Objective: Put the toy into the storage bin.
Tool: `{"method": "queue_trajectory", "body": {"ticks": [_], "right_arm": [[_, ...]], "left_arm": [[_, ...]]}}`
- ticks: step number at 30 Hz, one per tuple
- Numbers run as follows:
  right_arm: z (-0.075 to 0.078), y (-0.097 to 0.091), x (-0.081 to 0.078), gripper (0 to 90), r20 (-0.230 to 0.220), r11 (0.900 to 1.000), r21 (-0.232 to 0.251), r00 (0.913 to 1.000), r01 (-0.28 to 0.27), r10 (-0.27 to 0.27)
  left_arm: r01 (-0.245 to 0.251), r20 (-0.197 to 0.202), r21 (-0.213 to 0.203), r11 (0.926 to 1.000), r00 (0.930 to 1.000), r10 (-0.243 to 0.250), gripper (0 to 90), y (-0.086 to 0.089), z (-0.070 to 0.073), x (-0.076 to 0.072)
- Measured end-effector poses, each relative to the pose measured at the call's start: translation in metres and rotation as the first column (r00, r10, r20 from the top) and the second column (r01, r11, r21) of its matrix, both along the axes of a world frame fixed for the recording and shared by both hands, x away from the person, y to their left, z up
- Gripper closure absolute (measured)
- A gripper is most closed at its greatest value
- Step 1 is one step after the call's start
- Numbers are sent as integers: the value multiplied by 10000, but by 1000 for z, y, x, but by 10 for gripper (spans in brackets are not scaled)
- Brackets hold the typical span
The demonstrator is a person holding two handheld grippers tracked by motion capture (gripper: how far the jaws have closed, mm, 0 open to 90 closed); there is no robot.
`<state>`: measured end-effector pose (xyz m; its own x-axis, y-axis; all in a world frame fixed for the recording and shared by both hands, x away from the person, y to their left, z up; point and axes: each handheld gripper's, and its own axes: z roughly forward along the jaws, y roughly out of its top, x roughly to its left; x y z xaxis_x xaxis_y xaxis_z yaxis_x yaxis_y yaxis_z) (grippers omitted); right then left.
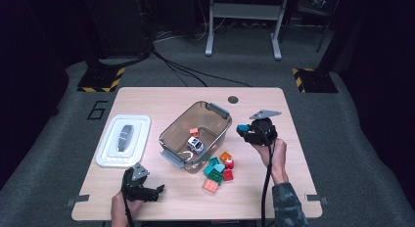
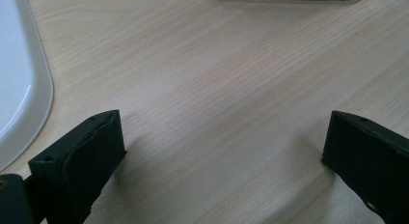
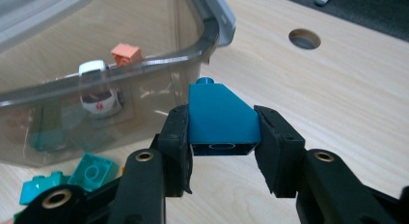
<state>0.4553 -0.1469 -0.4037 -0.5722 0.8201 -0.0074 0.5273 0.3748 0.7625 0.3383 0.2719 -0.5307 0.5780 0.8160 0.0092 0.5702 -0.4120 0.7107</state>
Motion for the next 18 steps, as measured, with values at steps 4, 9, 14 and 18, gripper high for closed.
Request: {"method": "queue_trajectory", "body": {"ticks": [4, 9, 14, 18], "right_arm": [[11, 3, 4, 588, 106, 10000, 7, 9999, 23, -23], [20, 7, 9, 588, 224, 10000, 17, 9997, -46, 45], [28, 13, 14, 588, 266, 9999, 44, 9996, -95, 93], [34, 19, 18, 588, 350, 9996, 138, 9991, -247, 242]], "left_arm": [[2, 2, 1, 10000, 10000, -2, 7, 0, 0, 0], [0, 3, 2, 10000, 10000, 0, 7, 0, 0, 0], [5, 1, 4, 10000, 10000, -5, 7, 0, 0, 0], [4, 0, 5, 10000, 10000, -4, 7, 0, 0, 0]]}}
